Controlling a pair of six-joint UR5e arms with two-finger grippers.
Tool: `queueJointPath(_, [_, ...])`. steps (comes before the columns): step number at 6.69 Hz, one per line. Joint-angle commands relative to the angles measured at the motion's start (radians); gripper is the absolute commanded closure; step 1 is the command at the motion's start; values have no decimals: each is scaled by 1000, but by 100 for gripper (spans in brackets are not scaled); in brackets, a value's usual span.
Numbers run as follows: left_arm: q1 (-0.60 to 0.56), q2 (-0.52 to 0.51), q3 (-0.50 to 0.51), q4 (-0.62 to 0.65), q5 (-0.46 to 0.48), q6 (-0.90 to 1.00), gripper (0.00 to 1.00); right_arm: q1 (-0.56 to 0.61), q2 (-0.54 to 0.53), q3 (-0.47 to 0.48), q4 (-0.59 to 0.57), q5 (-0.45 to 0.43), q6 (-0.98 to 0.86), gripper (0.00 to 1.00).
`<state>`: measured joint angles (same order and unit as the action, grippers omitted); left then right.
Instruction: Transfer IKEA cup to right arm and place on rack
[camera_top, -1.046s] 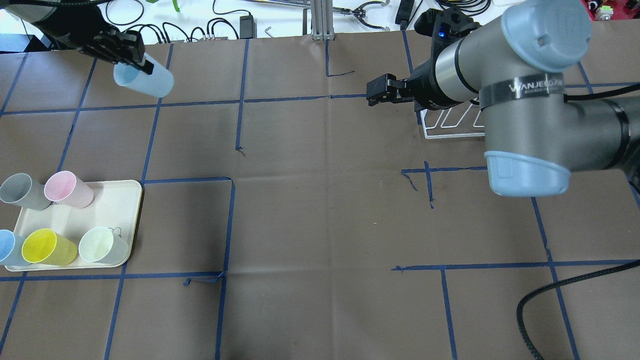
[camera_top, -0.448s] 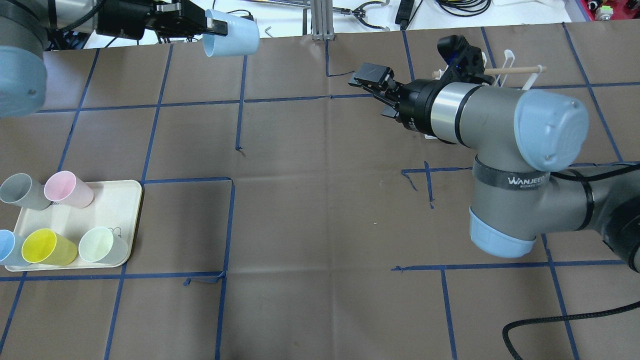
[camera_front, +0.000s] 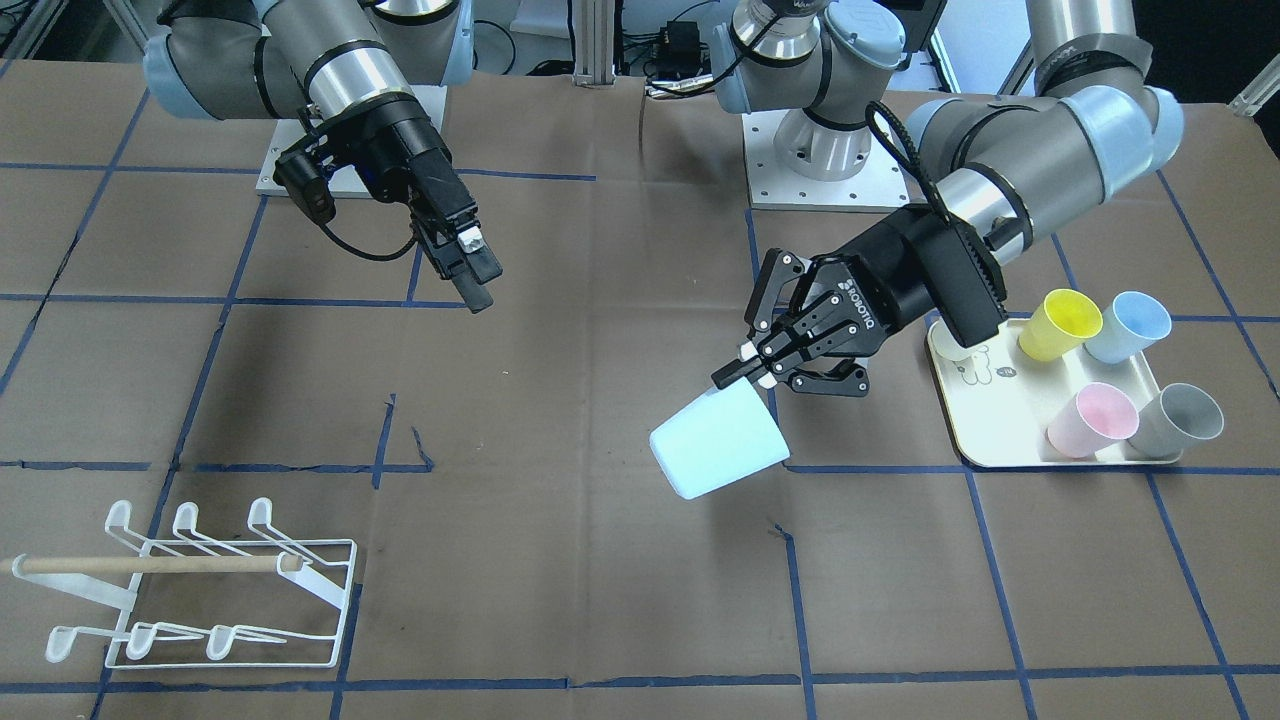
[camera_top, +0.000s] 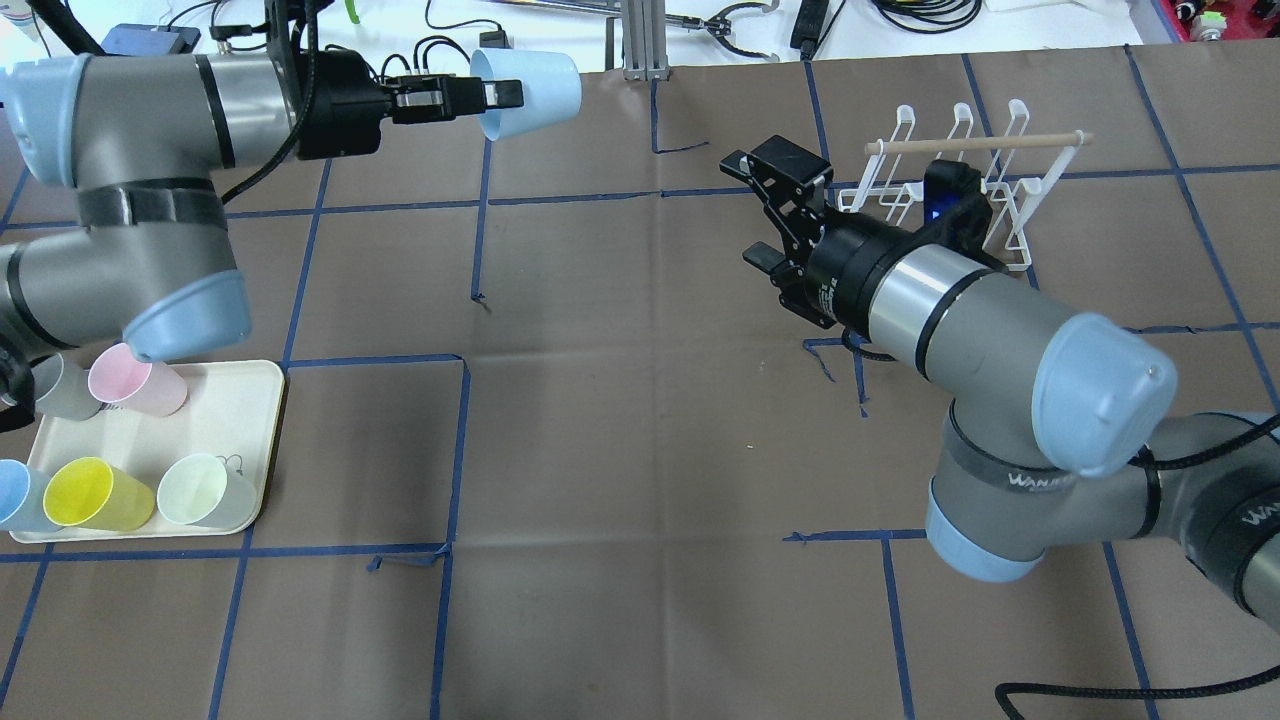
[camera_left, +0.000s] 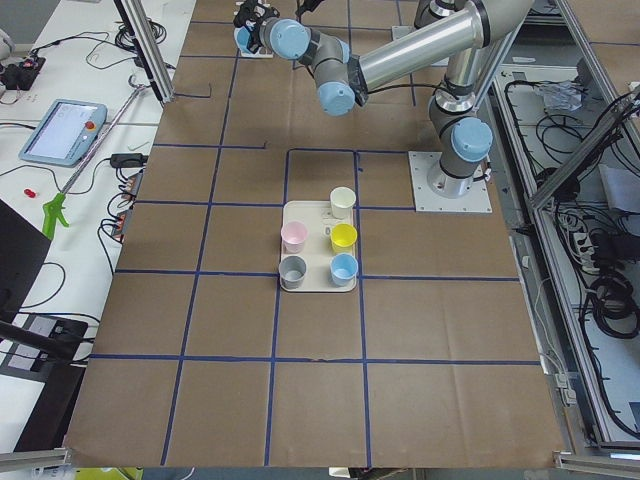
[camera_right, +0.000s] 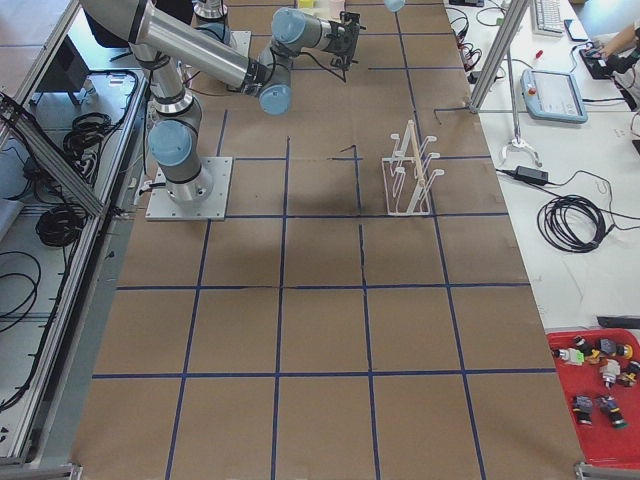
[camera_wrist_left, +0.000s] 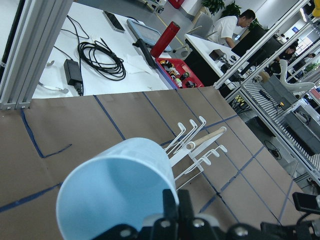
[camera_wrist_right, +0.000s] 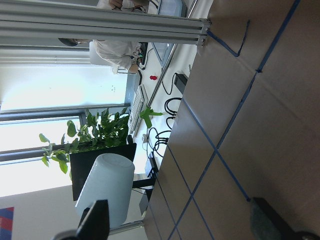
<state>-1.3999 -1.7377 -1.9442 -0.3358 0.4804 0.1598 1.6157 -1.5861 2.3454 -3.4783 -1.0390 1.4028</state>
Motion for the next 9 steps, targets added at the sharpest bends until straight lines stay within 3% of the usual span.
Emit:
queueJointPath(1, [-52, -26, -108, 381, -10, -196, 100, -2, 0, 71, -159, -1, 149, 0])
queueJointPath(4, [-109, 7, -200, 442, 0, -201, 100, 9, -3, 66, -159, -16, 223, 0])
queueJointPath(7, [-138, 32, -222, 459, 1, -221, 100, 15, -2, 58, -145, -18, 222, 0])
queueJointPath(9, [-145, 35, -223, 457, 1, -226, 100, 45, 0, -12, -72, -22, 228, 0])
